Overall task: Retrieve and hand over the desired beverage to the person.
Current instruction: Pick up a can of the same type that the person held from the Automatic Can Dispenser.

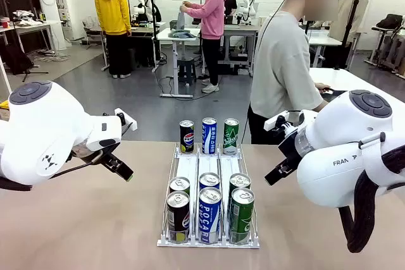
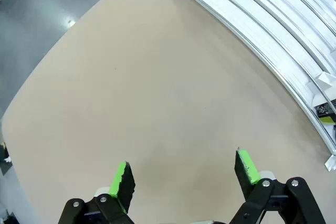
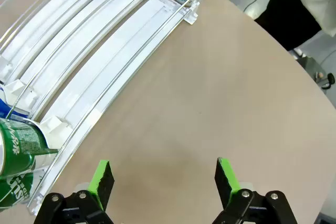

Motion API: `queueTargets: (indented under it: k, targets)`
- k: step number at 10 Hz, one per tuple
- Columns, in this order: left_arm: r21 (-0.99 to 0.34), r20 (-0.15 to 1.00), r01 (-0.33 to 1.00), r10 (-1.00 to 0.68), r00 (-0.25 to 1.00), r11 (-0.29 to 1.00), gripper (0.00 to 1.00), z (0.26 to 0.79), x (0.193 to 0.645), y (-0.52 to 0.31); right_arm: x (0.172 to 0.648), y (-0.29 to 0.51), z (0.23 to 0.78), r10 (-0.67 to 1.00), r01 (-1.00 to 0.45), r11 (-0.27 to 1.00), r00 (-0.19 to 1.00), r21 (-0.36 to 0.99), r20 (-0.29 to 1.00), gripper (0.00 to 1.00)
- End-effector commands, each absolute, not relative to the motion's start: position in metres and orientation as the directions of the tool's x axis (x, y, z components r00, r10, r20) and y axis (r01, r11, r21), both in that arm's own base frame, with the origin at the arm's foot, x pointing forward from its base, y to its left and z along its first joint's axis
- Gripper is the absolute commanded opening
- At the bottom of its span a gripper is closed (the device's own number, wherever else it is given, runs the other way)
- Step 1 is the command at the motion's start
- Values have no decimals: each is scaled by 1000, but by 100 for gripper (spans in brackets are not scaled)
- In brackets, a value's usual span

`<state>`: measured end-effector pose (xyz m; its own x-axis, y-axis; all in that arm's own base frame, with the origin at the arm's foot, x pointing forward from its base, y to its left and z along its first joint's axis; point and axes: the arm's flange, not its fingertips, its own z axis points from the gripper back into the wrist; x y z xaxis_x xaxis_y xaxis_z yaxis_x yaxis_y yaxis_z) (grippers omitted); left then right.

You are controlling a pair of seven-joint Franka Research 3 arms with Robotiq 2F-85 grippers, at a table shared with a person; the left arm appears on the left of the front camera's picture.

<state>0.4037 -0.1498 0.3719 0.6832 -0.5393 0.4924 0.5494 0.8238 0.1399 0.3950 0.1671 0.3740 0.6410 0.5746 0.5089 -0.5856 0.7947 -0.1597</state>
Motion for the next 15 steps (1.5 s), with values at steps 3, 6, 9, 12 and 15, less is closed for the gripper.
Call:
queueTargets:
  k: [3, 6, 9, 12, 15]
  targets:
    - [140, 493, 550, -539, 683, 824, 100, 372, 404, -150, 395, 167, 374, 575, -586, 795, 641, -160, 509, 100]
    - [140, 493, 550, -539, 683, 824, 100, 372, 404, -150, 395, 167, 374, 575, -586, 795, 641, -160, 509, 100]
    - [140, 493, 550, -539, 683, 824, 100, 372, 404, -150, 395, 167, 374, 575, -586, 795, 641, -160, 509, 100]
    - [140, 493, 550, -539, 683, 824, 100, 372, 404, -150, 395, 167, 374, 575, -586, 795, 641, -160, 509, 100]
    - [140, 493, 550, -539, 683, 824, 100, 372, 404, -150, 395, 167, 374, 575, -586, 795, 641, -160, 509, 100]
